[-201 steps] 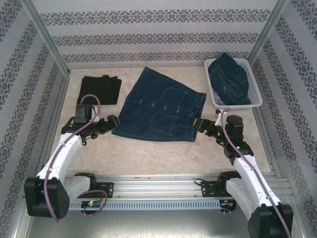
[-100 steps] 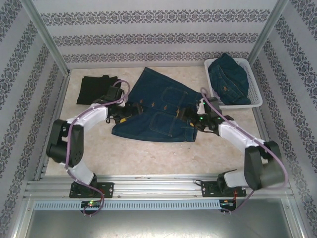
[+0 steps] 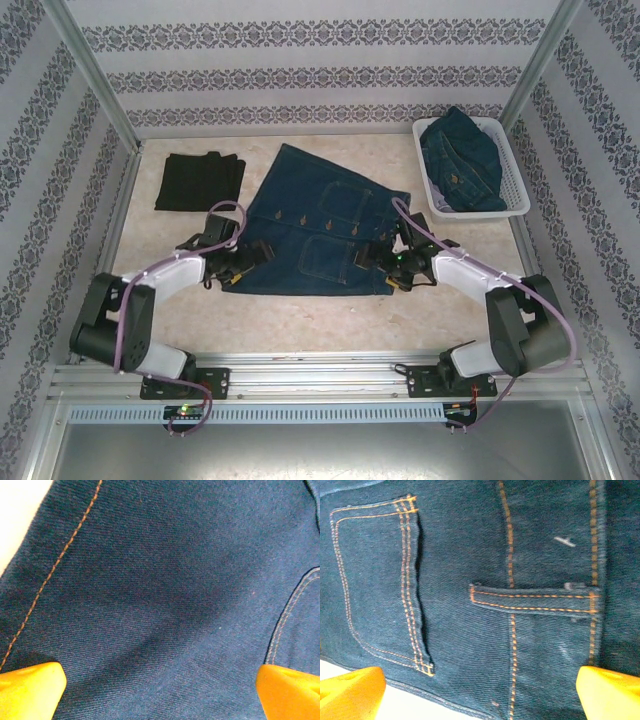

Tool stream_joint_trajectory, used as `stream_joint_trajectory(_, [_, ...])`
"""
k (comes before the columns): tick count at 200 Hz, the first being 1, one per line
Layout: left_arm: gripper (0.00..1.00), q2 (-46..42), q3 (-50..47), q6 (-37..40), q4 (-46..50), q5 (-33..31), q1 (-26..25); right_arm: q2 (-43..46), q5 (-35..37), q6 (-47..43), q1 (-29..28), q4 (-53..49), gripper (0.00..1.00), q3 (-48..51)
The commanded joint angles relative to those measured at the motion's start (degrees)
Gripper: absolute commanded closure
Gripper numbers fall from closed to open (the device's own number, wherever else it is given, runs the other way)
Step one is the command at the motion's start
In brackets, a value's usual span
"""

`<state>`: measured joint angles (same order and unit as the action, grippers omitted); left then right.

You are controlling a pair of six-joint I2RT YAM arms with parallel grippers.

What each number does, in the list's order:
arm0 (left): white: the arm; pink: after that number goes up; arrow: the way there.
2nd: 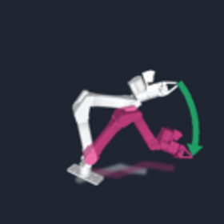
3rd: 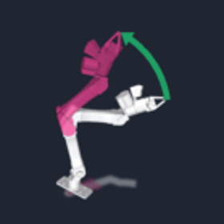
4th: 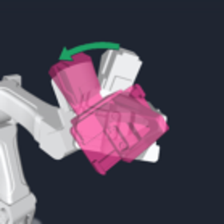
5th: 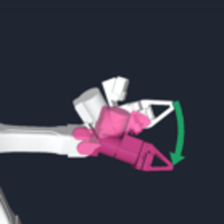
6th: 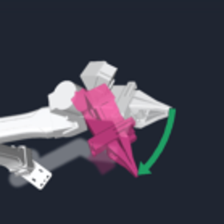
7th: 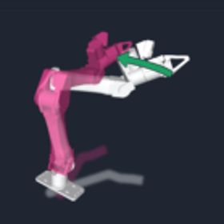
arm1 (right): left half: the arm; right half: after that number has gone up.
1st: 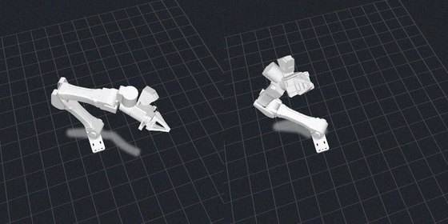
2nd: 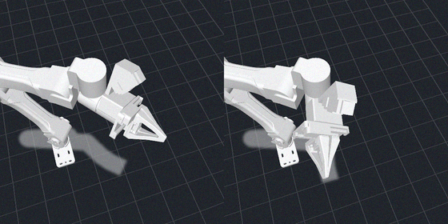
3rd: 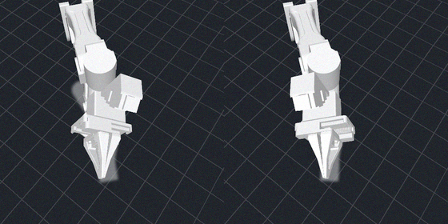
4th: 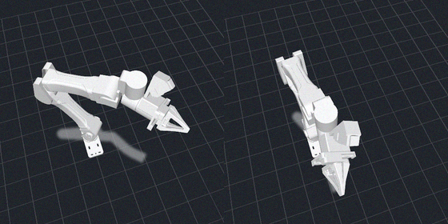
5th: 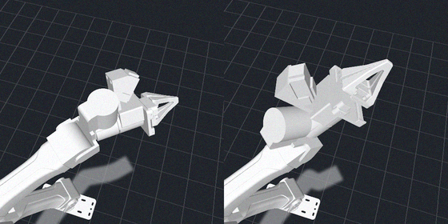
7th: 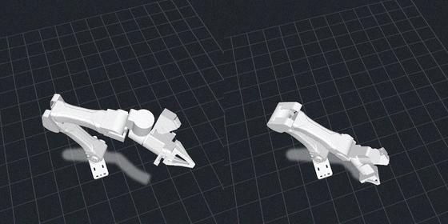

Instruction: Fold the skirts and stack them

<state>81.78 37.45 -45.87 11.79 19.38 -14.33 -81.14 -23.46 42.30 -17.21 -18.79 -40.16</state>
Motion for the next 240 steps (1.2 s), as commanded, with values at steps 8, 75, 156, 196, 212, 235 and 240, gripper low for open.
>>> stream_joint_trajectory(8, [0.00,-9.47,-6.78,-8.57,9.58,-2.81,-1.81,1.02,1.04,-7.11,5.59,-5.89,0.04,-7.16])
stream_joint_trajectory(75, [0.00,-14.13,3.12,-6.59,13.43,-3.07,-1.63,-16.13,0.44,-18.14,8.99,-6.61,0.50,-20.45])
stream_joint_trajectory(156, [0.00,-7.48,0.84,-8.89,9.89,-0.43,-1.63,-23.33,-5.82,-17.88,8.30,-1.23,0.62,-20.56])
stream_joint_trajectory(196, [0.00,-5.78,-2.93,-8.84,9.55,-2.69,-1.62,-22.81,-6.76,-17.51,8.12,0.02,0.69,-19.61])
stream_joint_trajectory(212, [0.00,-5.03,-3.83,-9.15,8.53,-2.54,-1.62,-23.09,-6.69,-17.54,7.78,0.20,0.69,-19.34])
stream_joint_trajectory(235, [0.00,-4.94,-4.05,-9.16,7.90,-2.63,-1.59,-23.70,-6.35,-17.48,7.57,0.68,0.70,-18.85])
stream_joint_trajectory(240, [0.00,-5.05,-3.99,-9.07,7.94,-2.78,-1.59,-23.79,-5.86,-17.48,7.39,0.65,0.70,-18.80])
